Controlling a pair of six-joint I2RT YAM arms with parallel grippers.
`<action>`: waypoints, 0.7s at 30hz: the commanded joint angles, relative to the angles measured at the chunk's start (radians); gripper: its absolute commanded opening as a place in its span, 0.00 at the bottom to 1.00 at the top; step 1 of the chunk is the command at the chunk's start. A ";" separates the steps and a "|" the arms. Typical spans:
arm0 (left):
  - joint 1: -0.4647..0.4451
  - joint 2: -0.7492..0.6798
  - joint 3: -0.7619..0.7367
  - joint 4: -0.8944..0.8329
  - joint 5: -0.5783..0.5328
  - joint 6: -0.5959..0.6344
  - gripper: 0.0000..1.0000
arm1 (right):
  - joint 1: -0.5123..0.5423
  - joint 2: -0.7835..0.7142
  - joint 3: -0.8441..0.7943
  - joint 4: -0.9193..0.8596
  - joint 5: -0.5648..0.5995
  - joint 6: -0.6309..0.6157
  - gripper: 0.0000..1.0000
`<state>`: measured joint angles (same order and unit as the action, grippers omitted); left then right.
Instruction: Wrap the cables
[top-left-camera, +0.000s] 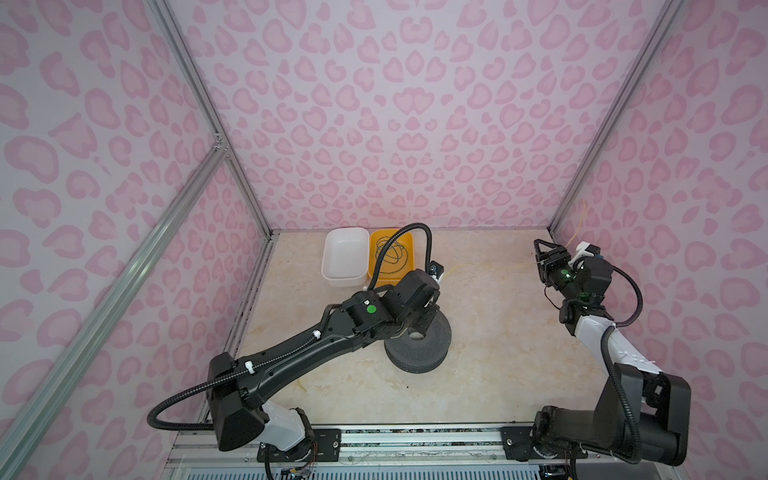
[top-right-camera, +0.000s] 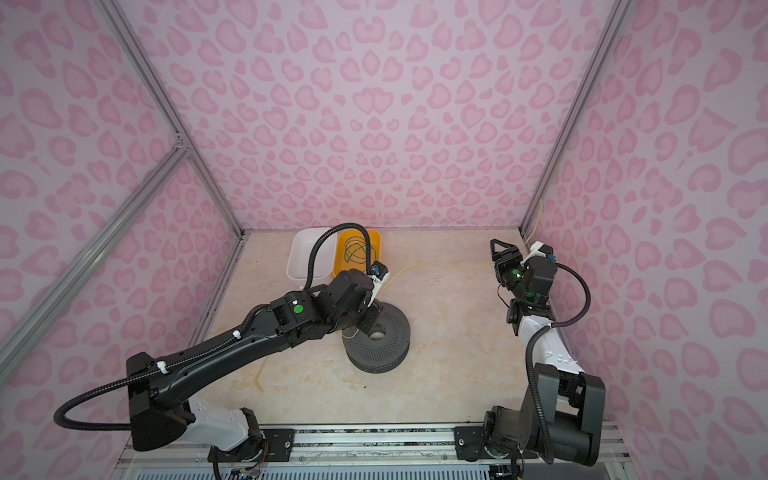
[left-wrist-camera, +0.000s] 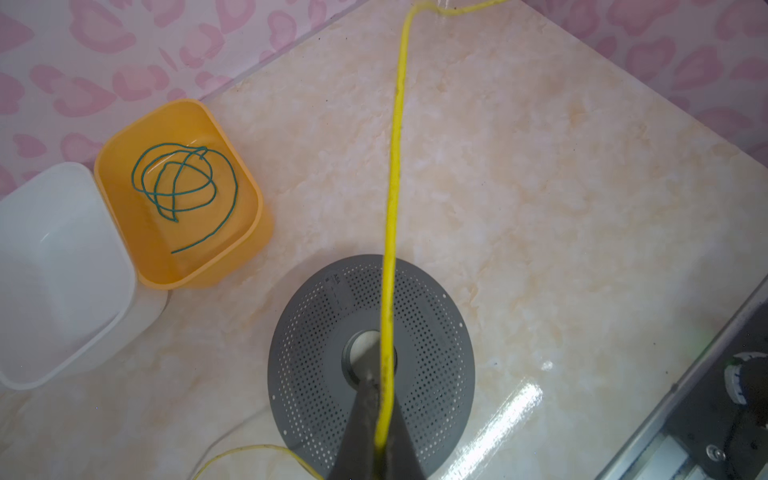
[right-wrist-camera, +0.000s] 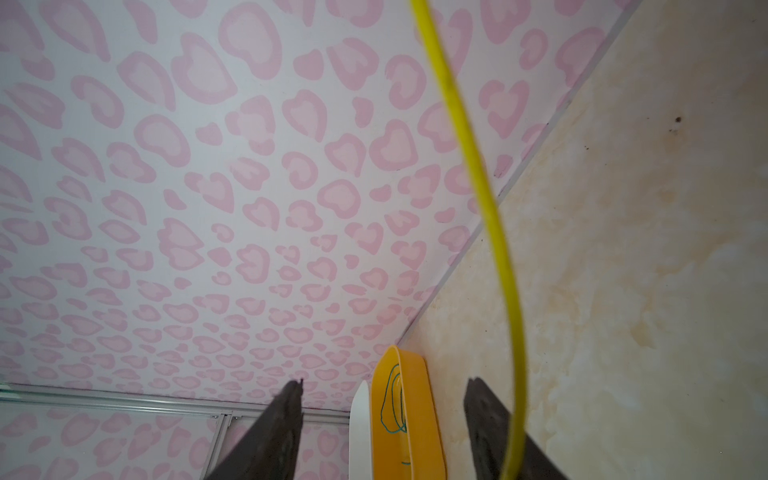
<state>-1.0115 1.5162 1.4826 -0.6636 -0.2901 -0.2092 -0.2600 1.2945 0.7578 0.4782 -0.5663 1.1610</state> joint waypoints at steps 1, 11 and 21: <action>0.015 0.084 0.094 -0.044 -0.040 0.013 0.04 | -0.004 -0.056 0.001 -0.070 -0.020 -0.070 0.66; 0.114 0.188 0.207 -0.035 0.068 0.034 0.04 | -0.081 -0.239 0.030 -0.248 -0.007 -0.201 0.75; 0.169 0.239 0.317 -0.038 0.158 0.081 0.04 | 0.222 -0.274 -0.010 -0.148 -0.034 -0.342 0.70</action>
<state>-0.8452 1.7290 1.7382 -0.7082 -0.1761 -0.1593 -0.1669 1.0393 0.7677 0.2699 -0.5873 0.9451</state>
